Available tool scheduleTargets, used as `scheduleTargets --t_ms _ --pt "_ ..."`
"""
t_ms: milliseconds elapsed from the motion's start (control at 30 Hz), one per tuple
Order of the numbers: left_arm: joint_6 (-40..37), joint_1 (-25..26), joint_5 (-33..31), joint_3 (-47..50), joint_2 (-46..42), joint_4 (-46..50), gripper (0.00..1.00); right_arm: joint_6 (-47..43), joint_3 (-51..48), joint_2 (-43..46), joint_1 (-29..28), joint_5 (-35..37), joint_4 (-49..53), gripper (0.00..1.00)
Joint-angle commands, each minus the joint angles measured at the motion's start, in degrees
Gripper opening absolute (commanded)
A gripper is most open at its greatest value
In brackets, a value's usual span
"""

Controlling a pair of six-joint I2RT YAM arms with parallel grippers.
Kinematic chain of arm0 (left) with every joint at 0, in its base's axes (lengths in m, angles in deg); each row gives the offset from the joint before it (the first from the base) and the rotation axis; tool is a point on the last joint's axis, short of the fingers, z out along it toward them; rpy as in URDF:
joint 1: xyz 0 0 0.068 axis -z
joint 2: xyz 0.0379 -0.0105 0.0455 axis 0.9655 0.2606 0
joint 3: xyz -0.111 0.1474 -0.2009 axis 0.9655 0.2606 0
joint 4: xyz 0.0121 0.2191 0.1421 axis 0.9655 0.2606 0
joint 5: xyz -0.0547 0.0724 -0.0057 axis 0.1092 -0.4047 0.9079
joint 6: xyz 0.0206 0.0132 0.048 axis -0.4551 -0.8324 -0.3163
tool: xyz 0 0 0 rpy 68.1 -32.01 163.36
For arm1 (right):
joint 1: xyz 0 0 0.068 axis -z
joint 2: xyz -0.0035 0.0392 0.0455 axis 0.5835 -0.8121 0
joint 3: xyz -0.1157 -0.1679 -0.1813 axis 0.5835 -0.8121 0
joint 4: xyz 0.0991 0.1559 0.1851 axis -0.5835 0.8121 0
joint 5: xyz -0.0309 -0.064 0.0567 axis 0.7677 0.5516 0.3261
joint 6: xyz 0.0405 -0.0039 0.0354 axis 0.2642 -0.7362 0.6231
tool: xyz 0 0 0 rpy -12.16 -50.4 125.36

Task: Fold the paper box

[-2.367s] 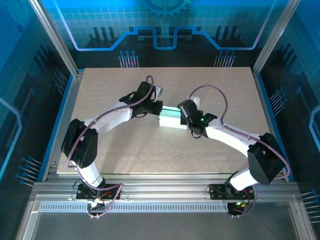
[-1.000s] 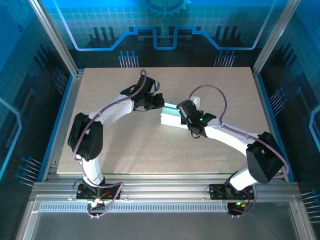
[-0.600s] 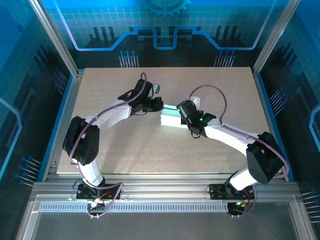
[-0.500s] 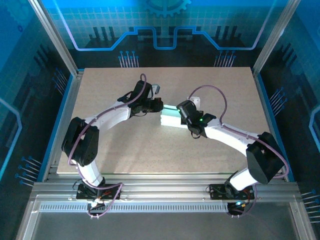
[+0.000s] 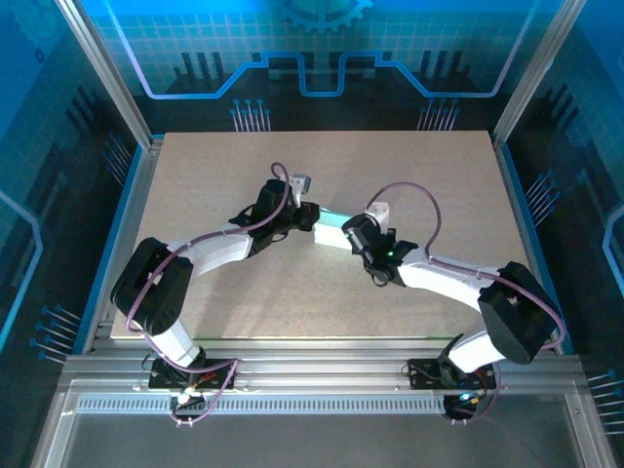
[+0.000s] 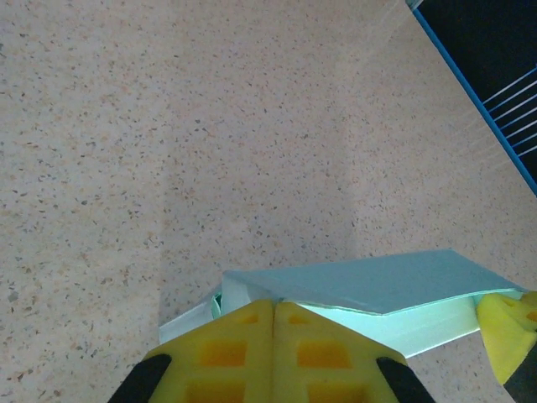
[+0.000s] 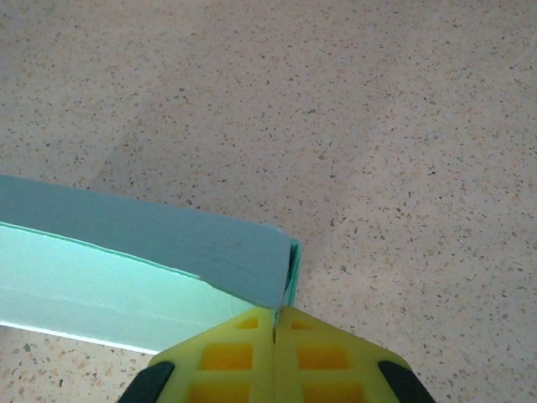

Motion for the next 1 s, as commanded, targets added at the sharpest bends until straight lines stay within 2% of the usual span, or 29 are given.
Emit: scheduleTargets --t_ms 0,367,500,633,667,700,833,900,967 --pt "-2.5 3.2 2.1 5.2 1.6 1.2 0.00 -0.7 -4.6 -1.5 -2.4 -5.1 -1.9 0.00" --pt "-10.0 5.5 0.4 16.3 2.3 -14.6 0.00 -2.4 -6.1 0.3 -2.4 -5.4 -4.1 0.00" --pt "-9.6 5.6 0.4 15.9 3.1 -15.3 0.00 -3.3 -6.4 1.4 -2.4 -6.3 -4.6 0.04" --pt "-10.7 5.6 -1.4 14.9 2.8 -12.9 0.00 -4.8 -6.1 3.3 -2.4 -6.2 -3.7 0.21" --pt "-10.7 5.6 -2.6 14.4 2.8 -11.0 0.00 -5.5 -6.1 4.1 -2.4 -6.5 -3.7 0.28" --pt "-11.3 5.6 -3.5 13.8 2.8 -9.1 0.00 -6.3 -6.1 4.9 -2.4 -6.8 -3.7 0.41" --pt "-12.0 5.6 -5.4 13.4 2.8 -7.1 0.00 -8.9 -6.6 8.7 -2.4 -9.1 -3.3 0.70" --pt "-12.3 5.6 -5.5 13.3 2.7 -7.1 0.00 -10.2 -6.8 11.1 -2.4 -10.3 -2.4 0.79" --pt "-12.4 5.7 -5.4 13.3 2.8 -7.1 0.00 -11.4 -7.1 13.9 -2.3 -11.4 -2.0 0.84"
